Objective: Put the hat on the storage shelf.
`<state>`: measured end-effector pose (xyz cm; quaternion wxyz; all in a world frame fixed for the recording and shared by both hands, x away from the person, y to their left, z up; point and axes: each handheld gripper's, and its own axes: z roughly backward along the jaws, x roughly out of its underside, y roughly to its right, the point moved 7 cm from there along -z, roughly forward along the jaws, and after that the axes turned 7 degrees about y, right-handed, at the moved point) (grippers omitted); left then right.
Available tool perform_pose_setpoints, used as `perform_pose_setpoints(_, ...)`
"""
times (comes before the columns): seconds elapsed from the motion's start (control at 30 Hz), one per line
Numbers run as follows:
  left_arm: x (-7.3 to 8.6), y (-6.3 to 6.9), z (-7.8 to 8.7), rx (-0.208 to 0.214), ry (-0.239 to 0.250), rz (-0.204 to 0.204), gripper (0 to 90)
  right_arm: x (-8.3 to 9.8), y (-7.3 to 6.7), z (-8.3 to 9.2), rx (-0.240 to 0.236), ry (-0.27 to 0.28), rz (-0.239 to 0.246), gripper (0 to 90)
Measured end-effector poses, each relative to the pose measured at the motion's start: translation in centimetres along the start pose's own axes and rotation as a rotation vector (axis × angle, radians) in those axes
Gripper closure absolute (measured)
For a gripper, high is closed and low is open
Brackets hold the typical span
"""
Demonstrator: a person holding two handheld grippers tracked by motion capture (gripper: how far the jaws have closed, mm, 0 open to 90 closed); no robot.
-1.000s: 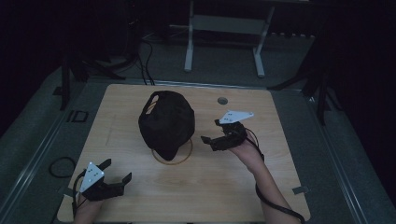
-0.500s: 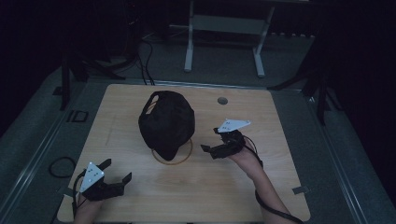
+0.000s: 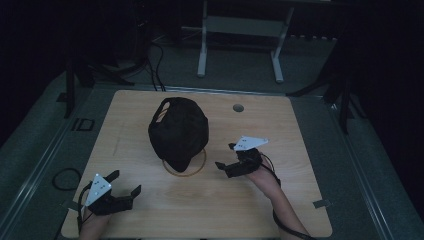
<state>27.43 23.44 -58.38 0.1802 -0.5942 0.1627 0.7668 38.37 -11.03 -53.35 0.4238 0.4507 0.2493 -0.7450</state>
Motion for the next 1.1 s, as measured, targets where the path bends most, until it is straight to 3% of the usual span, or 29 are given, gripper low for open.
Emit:
perform_pose_setpoints(0.27,0.0,0.0,0.0,-0.004,-0.004,-0.002,5.2,1.2,-0.3,-0.4,-0.014,-0.035,0.021,13.8)
perform_pose_setpoints(0.7,0.0,0.0,0.0,-0.002,-0.003,-0.001,5.2,3.0,-0.6,-1.0,-0.039,-0.089,0.003,14.0)
perform_pose_setpoints(1.1,0.0,0.0,0.0,-0.002,-0.005,0.0,5.2,4.0,-0.2,-0.2,-0.03,-0.065,-0.02,14.4)
